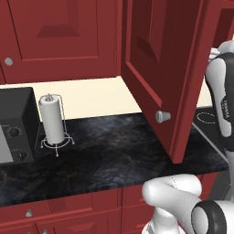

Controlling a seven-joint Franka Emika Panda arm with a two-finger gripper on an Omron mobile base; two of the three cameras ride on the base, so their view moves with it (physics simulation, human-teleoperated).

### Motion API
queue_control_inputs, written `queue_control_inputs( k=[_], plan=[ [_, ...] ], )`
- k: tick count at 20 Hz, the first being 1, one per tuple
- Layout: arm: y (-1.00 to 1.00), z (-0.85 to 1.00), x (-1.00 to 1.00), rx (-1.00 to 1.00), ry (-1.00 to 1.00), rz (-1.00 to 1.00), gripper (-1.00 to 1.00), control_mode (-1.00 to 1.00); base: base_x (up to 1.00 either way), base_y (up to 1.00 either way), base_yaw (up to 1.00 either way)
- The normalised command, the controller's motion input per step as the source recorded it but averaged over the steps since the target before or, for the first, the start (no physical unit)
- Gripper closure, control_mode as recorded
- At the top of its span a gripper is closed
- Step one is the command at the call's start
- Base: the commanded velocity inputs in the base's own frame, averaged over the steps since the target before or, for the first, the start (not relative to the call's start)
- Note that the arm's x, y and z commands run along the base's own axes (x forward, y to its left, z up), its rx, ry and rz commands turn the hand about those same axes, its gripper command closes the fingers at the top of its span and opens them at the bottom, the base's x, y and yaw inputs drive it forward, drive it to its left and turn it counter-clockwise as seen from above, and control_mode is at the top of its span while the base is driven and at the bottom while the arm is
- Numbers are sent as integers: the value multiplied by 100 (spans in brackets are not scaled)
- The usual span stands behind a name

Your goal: Open the cabinet, pick the kettle from the cabinet, and place it in the sink.

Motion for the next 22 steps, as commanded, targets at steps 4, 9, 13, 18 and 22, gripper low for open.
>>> queue_control_inputs(
  k=[4,9,13,18,22],
  plan=[
    [-11,9,39,-2,-2,0,-100,-100,0,0,0],
    [-10,12,40,-8,0,0,-100,-100,0,0,0],
    [-11,14,33,-7,0,0,-100,-100,0,0,0],
    [-7,13,28,-2,0,0,-100,-100,0,0,0],
    [-1,5,24,0,0,2,-100,-100,0,0,0]
  ],
)
